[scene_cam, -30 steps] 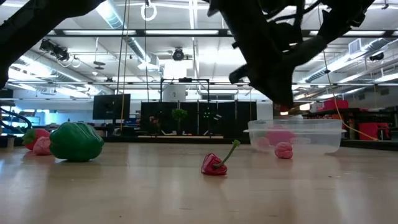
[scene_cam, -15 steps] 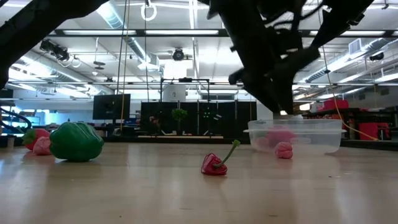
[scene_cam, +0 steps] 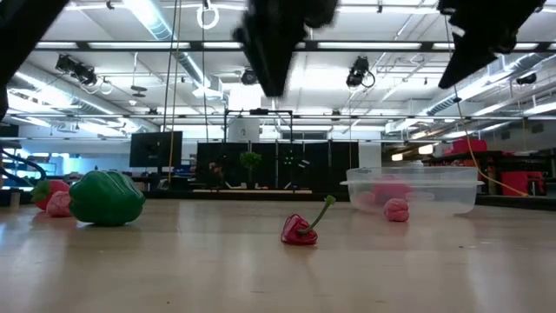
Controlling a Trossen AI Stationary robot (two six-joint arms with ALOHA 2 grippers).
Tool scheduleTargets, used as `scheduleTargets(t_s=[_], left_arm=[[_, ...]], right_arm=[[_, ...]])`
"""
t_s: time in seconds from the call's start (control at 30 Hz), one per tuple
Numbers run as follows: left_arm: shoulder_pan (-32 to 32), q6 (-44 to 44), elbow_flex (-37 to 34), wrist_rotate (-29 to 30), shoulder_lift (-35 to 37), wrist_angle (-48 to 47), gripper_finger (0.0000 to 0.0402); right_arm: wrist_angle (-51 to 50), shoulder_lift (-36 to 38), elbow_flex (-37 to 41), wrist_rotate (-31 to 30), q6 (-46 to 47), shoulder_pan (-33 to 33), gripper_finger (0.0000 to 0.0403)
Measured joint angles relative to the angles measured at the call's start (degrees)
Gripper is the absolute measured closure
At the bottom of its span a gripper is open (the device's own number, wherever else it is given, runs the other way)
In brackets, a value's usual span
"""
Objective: Pick and placing Produce into tupperware
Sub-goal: Put the red strawberry into the transparent container
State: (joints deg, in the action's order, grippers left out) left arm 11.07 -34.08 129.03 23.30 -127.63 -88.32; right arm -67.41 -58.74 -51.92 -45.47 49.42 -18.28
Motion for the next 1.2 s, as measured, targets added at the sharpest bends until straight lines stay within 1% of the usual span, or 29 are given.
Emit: scheduleTargets(t_s=[0.07,0.1,0.17,0.23,0.3,0.4,0.47,0.53,0.6,0.73,0.83,0.93,1.03,1.1,1.2], left_arm=[[1.57,0.5,-1.25,0.98,4.6,-0.39,0.0262],[2.46,-1.42,-1.49,3.55,6.63,-1.22,0.0265],[4.12,-6.28,-4.29,9.42,10.92,-1.44,0.027],[5.46,-8.44,-6.56,11.54,14.83,-0.8,0.0274],[6.35,-11.94,-8.38,11.72,18.75,-1.57,0.0276],[7.32,-14.77,-13.34,11.38,24.15,-1.7,0.0278],[7.38,-17.02,-17.86,10.86,27.14,-1.57,0.0278],[7.32,-21.08,-23.26,10.03,30.4,-1.72,0.0278],[6.72,-25.96,-29.38,8.09,33.5,-1.65,0.0276],[6.8,-38.53,-42.85,1.45,37.46,-1.58,0.0279],[7.23,-44.33,-51.25,-6.82,39.02,-1.73,0.0284],[7.47,-47.41,-57.62,-11.52,39.38,-1.34,0.0289],[7.36,-48.85,-62.06,-16.12,39.38,0.3,0.0291],[7.36,-48.86,-64.73,-18.23,39.4,4.56,0.0291],[7.39,-48.05,-68.1,-19.27,39.4,12.44,0.0288]], right_arm=[[0.74,0.03,1.56,0.02,-0.08,0.72,0.0293],[0.93,0.07,1.99,0.47,0.07,1.08,0.0293],[1.7,0.08,2.21,1.07,0.79,1.94,0.0293],[3.16,-0.05,2.06,1.23,1.37,2.64,0.0293],[4.75,0.01,1.91,1.15,1.1,2.93,0.0293],[5.55,-0.02,1.88,1.63,0.3,2.82,0.0293],[5.6,-0.02,1.88,2.7,0.42,2.73,0.0293],[5.61,-0.02,1.88,3.51,0.51,2.72,0.0293],[5.59,-0.02,1.88,3.87,0.47,2.72,0.0293],[5.59,-0.02,1.88,3.84,-0.33,2.73,0.0293],[5.59,-0.02,1.88,3.81,-1.59,2.73,0.0293],[5.6,-0.02,1.88,3.54,-2.78,2.79,0.0293],[5.81,-0.02,1.88,3.35,-3.89,2.79,0.0293],[5.98,-0.02,1.88,3.34,-4.44,2.79,0.0293],[6.01,-0.02,1.87,3.28,-4.63,2.79,0.0293]])
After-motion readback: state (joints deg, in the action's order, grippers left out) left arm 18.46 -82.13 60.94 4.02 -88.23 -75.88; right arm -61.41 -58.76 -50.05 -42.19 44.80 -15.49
